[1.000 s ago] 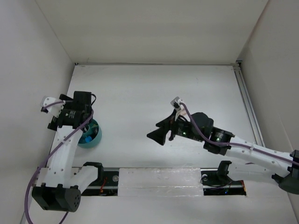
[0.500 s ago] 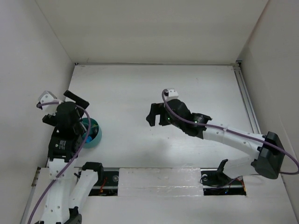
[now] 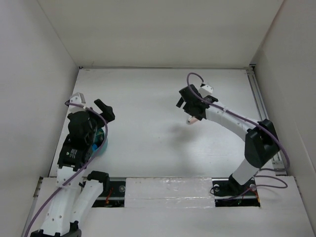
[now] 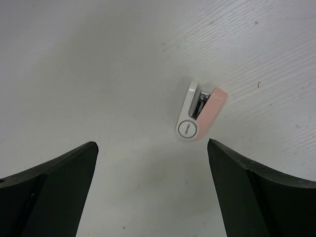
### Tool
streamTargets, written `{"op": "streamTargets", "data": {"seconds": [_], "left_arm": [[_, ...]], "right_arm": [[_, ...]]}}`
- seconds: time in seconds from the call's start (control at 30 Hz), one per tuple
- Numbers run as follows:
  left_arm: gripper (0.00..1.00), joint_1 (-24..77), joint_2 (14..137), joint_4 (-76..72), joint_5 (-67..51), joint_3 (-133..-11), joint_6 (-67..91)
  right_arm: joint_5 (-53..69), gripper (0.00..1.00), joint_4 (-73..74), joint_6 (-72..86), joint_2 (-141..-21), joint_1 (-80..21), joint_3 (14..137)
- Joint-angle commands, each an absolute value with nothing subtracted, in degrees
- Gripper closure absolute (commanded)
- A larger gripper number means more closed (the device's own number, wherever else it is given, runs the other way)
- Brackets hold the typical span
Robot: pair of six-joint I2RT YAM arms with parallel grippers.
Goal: Sort the stationery into containers
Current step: Pick up the stapler from the center of the board.
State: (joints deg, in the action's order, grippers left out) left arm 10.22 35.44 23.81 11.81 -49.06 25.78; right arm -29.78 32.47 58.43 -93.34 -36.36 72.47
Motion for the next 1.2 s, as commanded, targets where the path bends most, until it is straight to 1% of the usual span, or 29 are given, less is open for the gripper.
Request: {"op": "streamTargets", "data": {"seconds": [0.0,0.13,0.33,0.43,0.57,0.8,0.93,1.0,1.03,1.1,1.13,1.17], "left_arm": [[0.00,11.4,32.4,18.8,7.5,-48.7,23.6],[0.00,11.4,30.2,18.3,6.9,-48.7,23.6],[0.00,11.4,28.8,18.3,6.3,-48.2,23.6],[0.00,11.4,28.8,18.3,6.3,-48.2,23.6],[0.00,11.4,30.1,18.3,5.7,-48.2,23.6],[0.00,11.4,29.5,18.3,5.7,-48.2,23.6],[0.00,11.4,29.5,18.8,5.7,-48.2,23.6],[0.00,11.4,29.5,18.8,5.7,-48.2,23.6],[0.00,11.4,29.5,18.8,5.7,-48.2,23.6],[0.00,11.4,29.5,18.8,5.7,-48.2,23.6],[0.00,11.4,29.5,18.8,5.7,-48.2,23.6],[0.00,11.4,29.5,18.8,5.7,-48.2,23.6]], "right_arm": [[-34.0,0.02,41.3,65.2,-98.5,-34.5,79.3],[-34.5,0.02,45.4,70.5,-99.9,-30.6,81.9],[-30.1,0.02,44.9,73.5,-99.3,-24.1,78.9],[-27.9,0.03,45.7,74.7,-99.9,-24.1,77.4],[-25.4,0.04,42.1,75.2,-101.2,-24.1,74.7],[-21.5,0.07,37.7,73.5,-107.7,-24.1,76.1],[-20.3,0.08,35.9,72.9,-109.1,-24.1,75.5],[-20.3,0.10,35.9,73.7,-109.6,-24.1,75.0],[-20.3,0.15,36.5,74.5,-109.6,-24.1,75.0],[-21.4,0.20,37.0,75.1,-109.6,-24.1,74.4],[-21.4,0.27,37.0,75.8,-109.6,-24.1,73.7],[-21.4,0.29,37.0,75.8,-109.1,-24.1,73.7]]}}
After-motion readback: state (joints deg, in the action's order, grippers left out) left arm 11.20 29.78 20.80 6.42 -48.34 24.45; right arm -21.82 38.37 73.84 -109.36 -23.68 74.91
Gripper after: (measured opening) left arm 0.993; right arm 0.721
